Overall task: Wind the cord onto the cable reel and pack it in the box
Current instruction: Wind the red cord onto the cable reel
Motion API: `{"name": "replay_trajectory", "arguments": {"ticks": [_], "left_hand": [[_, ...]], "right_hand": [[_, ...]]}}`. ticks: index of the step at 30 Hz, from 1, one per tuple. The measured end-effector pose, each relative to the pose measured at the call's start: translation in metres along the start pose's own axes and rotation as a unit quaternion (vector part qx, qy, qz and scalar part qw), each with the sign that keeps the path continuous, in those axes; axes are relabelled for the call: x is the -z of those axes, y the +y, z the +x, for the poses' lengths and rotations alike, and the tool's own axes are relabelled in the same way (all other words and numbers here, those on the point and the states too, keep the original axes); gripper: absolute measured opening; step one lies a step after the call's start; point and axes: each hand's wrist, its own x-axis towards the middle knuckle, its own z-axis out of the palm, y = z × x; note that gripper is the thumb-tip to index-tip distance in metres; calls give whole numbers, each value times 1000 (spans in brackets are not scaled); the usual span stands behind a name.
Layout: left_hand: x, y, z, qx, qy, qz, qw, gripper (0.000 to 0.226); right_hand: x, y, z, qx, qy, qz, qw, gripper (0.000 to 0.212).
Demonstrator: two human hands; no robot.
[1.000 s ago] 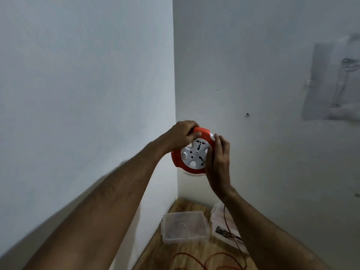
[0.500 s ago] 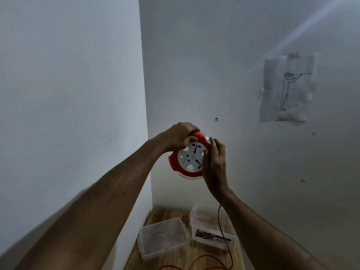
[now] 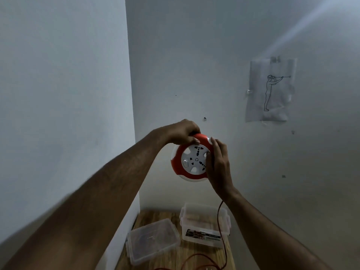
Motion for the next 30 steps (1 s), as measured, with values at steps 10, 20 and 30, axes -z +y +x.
{"name": "replay_trajectory", "arguments": {"ticks": [10,20,30], "left_hand": [[-20,-2,14,-14,-19,-28,999,30],[-32,-2,15,-16,-25,-45,999,32],[-45,-1,14,-16,13,-69,997,31]], "right_hand": [[7,-8,-33,131,-35,-234,963,45],[2,-8,-34,137,-87,-307,938,64],[6,-22,-19,-63,-22,-131,989,58]]}}
